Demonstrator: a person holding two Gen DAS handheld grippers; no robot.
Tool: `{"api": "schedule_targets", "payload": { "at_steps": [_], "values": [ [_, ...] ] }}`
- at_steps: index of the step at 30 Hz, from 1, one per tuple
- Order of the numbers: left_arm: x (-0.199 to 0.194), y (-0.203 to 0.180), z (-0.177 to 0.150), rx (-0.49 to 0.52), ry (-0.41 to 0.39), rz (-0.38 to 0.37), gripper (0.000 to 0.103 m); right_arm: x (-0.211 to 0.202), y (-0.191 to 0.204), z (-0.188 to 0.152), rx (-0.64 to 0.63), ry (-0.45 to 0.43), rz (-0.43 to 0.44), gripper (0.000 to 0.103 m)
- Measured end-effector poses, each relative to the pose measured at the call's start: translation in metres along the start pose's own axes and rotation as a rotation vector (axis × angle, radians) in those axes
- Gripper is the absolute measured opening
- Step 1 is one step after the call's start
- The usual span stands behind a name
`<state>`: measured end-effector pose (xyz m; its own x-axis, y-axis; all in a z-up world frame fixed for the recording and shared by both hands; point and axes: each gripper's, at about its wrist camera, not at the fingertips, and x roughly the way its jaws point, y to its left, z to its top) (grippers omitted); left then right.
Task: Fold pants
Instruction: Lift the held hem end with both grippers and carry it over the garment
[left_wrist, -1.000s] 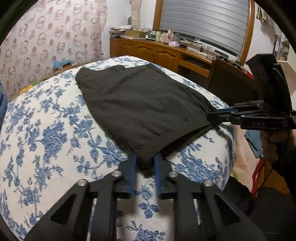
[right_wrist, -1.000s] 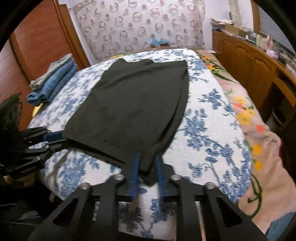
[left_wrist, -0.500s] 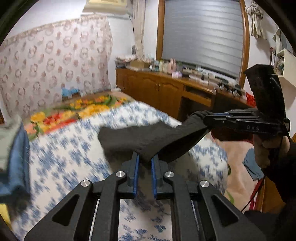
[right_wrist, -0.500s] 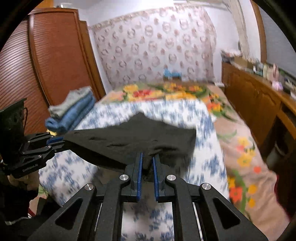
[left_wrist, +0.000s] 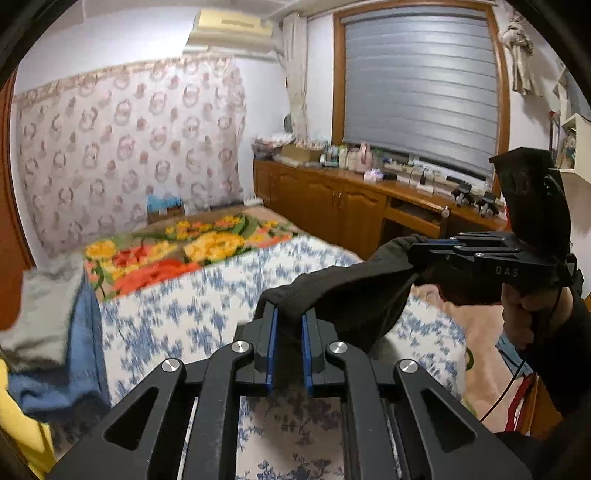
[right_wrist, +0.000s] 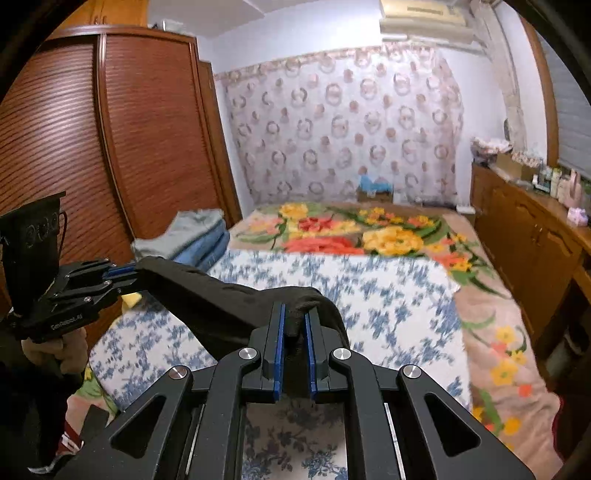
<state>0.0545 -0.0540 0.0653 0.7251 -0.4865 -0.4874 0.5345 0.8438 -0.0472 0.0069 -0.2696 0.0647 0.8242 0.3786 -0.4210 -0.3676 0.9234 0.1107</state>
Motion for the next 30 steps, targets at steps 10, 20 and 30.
{"api": "schedule_targets", "payload": {
  "at_steps": [10, 20, 30],
  "values": [
    [0.060, 0.030, -0.033, -0.068, 0.126, -0.010, 0.012, 0.068, -0.030, -0.017, 0.056, 0.164, 0.040, 0.010],
    [0.091, 0.078, 0.023, -0.123, 0.104, 0.060, 0.012, 0.118, -0.038, 0.071, -0.033, 0.145, 0.052, 0.010],
    [0.092, 0.118, 0.134, -0.048, -0.071, 0.205, 0.012, 0.132, -0.041, 0.189, -0.064, -0.085, 0.027, 0.010]
  ]
}}
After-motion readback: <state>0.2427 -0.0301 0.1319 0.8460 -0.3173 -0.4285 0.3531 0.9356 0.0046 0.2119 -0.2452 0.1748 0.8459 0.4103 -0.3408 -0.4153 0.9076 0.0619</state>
